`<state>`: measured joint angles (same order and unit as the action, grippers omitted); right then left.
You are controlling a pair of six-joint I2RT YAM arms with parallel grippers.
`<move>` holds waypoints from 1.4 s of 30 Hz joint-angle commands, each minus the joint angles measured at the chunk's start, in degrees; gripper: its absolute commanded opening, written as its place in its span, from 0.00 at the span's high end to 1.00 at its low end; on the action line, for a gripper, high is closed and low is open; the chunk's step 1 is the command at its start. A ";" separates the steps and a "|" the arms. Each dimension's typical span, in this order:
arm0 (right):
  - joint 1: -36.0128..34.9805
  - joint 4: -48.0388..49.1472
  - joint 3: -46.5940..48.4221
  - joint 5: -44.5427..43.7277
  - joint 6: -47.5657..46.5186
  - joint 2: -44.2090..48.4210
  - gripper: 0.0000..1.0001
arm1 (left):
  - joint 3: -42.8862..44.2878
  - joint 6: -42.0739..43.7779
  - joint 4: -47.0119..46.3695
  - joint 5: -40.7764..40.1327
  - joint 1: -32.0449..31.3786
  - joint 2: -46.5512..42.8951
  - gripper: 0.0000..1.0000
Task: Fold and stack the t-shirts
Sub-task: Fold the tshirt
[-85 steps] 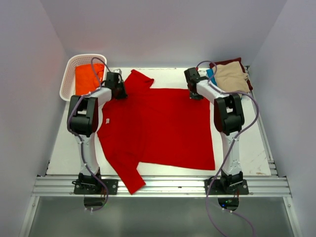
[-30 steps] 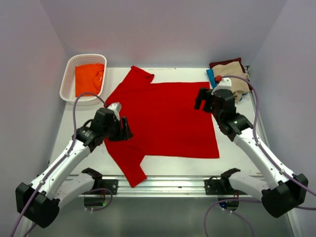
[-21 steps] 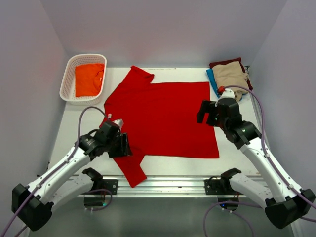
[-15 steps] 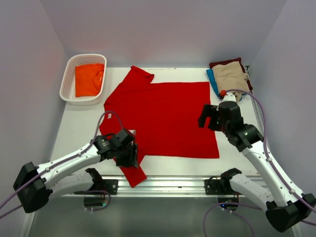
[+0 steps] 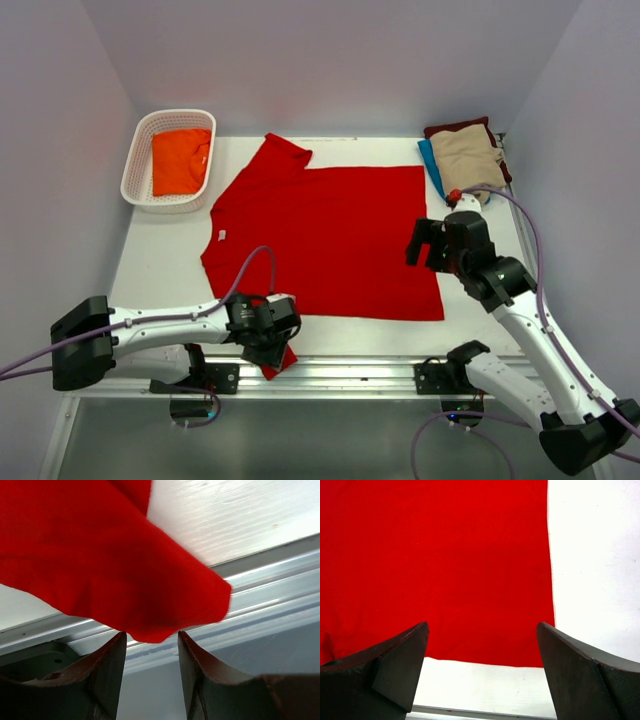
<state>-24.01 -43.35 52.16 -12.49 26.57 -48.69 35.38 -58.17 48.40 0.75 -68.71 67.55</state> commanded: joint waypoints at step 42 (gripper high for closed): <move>-0.07 -2.10 -21.46 -14.41 37.48 -9.33 0.01 | 21.58 -4.67 15.76 -16.92 -2.66 -3.73 1.00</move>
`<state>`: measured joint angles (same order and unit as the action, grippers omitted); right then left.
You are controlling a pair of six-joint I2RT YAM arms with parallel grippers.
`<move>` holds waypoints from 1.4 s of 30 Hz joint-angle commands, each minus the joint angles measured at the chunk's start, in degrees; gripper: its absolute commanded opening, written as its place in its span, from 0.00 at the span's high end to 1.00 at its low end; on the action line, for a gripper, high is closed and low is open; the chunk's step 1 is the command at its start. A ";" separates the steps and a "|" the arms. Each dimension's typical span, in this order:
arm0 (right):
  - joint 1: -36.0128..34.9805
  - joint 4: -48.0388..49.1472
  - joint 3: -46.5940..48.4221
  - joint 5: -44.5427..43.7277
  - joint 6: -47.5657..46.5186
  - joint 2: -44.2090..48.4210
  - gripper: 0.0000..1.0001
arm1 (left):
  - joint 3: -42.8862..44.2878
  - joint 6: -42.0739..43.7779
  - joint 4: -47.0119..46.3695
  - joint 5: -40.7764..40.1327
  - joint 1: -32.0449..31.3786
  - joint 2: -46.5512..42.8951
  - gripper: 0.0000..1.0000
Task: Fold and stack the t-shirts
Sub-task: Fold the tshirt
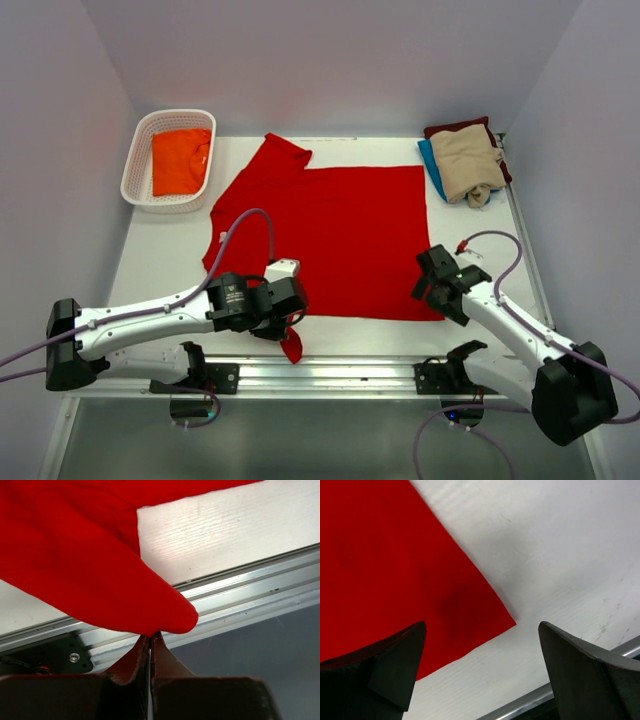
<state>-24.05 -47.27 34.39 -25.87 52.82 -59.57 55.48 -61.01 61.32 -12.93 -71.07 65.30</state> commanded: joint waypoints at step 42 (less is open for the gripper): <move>-0.03 0.42 -12.33 -6.12 26.63 14.22 0.53 | -1.08 -2.27 0.65 -3.33 -0.21 -3.51 1.00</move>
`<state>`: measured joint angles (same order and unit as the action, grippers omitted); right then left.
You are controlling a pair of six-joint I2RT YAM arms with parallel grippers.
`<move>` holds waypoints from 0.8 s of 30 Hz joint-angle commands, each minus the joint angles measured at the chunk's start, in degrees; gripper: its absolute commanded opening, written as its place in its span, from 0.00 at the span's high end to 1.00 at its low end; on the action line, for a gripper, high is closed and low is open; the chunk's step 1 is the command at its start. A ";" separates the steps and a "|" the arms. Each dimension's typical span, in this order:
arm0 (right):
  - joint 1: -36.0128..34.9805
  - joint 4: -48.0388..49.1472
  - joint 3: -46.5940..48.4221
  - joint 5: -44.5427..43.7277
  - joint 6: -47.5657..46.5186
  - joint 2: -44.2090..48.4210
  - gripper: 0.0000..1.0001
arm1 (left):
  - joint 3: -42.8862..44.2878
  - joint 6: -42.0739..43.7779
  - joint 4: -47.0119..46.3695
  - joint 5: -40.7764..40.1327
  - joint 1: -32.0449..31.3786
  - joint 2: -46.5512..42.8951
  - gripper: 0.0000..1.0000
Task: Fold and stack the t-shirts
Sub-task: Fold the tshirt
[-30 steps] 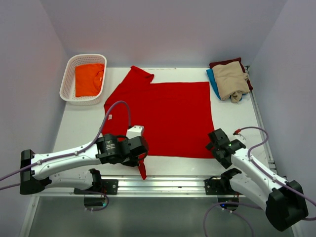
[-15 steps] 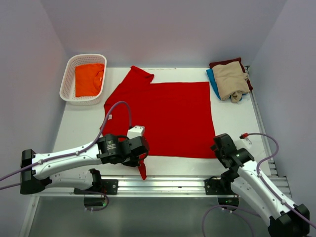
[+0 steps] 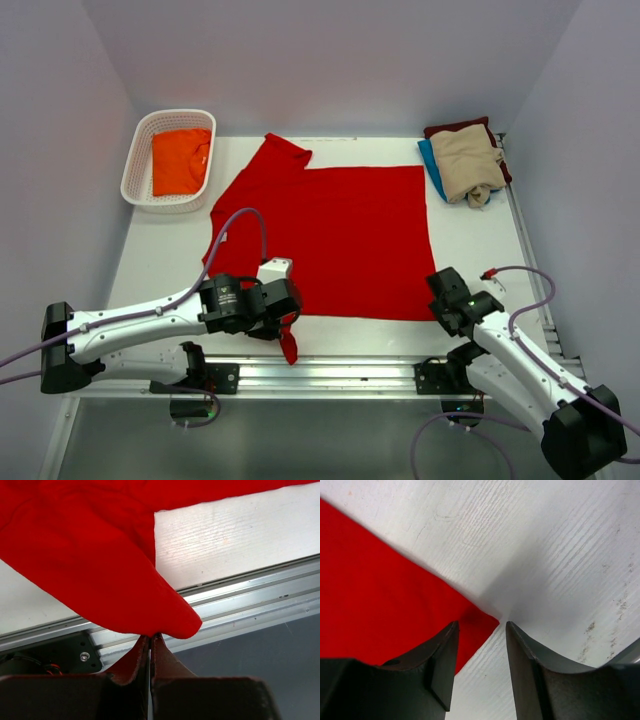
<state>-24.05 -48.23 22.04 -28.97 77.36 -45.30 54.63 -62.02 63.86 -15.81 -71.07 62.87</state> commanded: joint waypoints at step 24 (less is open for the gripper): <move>-0.03 6.74 -0.51 0.32 -1.51 -5.69 1.00 | -1.19 -3.37 -0.57 -1.32 -0.21 -3.90 1.00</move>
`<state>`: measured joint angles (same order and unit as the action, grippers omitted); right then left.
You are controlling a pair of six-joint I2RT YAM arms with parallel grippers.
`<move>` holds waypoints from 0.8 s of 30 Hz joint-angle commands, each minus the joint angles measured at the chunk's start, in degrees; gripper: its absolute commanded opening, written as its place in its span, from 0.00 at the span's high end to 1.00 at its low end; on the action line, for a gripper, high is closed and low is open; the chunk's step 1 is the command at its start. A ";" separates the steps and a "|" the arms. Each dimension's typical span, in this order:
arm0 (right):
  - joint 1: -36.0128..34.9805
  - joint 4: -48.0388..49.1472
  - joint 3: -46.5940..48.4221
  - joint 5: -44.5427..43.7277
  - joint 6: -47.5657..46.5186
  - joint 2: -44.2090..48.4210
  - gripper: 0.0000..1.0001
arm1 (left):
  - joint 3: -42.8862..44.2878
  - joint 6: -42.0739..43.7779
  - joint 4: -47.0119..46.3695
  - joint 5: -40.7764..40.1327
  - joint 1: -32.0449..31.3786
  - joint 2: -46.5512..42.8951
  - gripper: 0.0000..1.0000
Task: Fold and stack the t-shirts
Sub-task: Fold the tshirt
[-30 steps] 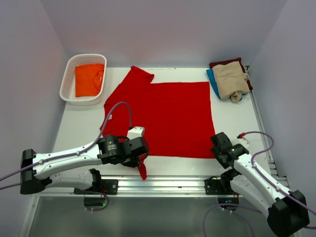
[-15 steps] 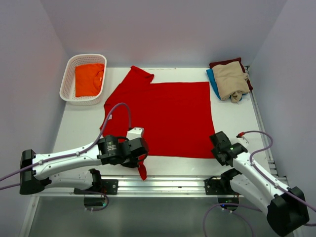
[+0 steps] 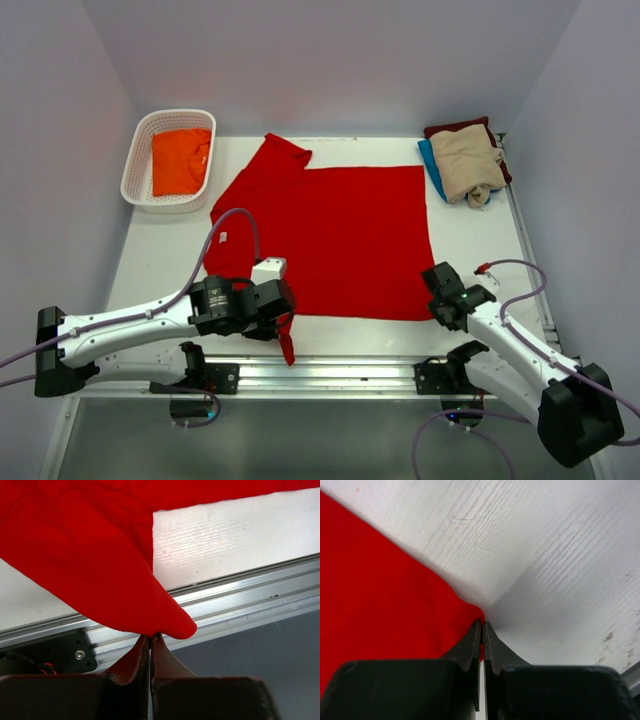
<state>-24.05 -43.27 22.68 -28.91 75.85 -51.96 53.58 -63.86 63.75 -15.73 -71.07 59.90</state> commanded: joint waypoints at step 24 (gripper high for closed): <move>-0.03 7.75 12.74 -5.10 -16.70 -4.01 1.00 | -7.25 -1.11 -6.25 -36.92 4.52 -6.11 1.00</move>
<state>-24.05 -39.75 32.56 -29.67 61.82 -53.95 47.31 -66.43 60.82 -43.11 -68.99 53.36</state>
